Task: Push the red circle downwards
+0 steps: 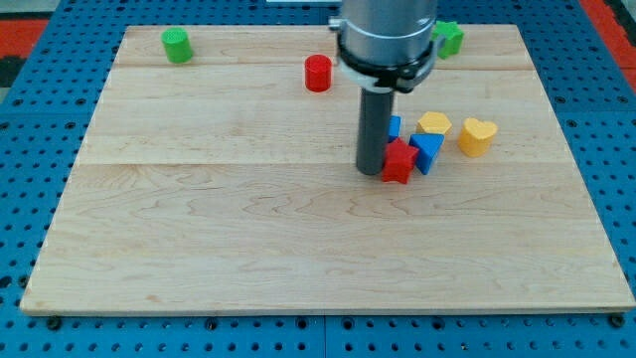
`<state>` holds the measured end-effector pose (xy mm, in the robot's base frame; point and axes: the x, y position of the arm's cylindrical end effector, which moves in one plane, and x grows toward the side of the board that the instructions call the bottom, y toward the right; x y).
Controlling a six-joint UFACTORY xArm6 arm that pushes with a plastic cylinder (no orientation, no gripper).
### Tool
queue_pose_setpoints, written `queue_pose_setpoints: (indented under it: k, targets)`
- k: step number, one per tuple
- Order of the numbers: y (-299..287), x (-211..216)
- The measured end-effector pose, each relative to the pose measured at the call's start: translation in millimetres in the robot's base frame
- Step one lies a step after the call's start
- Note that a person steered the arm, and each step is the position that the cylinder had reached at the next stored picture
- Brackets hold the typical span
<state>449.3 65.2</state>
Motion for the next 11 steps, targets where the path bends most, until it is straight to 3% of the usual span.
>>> queue_pose_setpoints:
  k: [1,2,3,4,5,6,7,9,11]
  targets:
    - [-20.1,1.6]
    - [-106.4,2.1]
    - [-160.8,-79.6]
    - [-79.0,-138.4]
    - [-6.2,-170.9]
    - [20.2,-212.5]
    - [-24.8,-243.5]
    - [-94.1,-180.6]
    - [-132.6,-177.0]
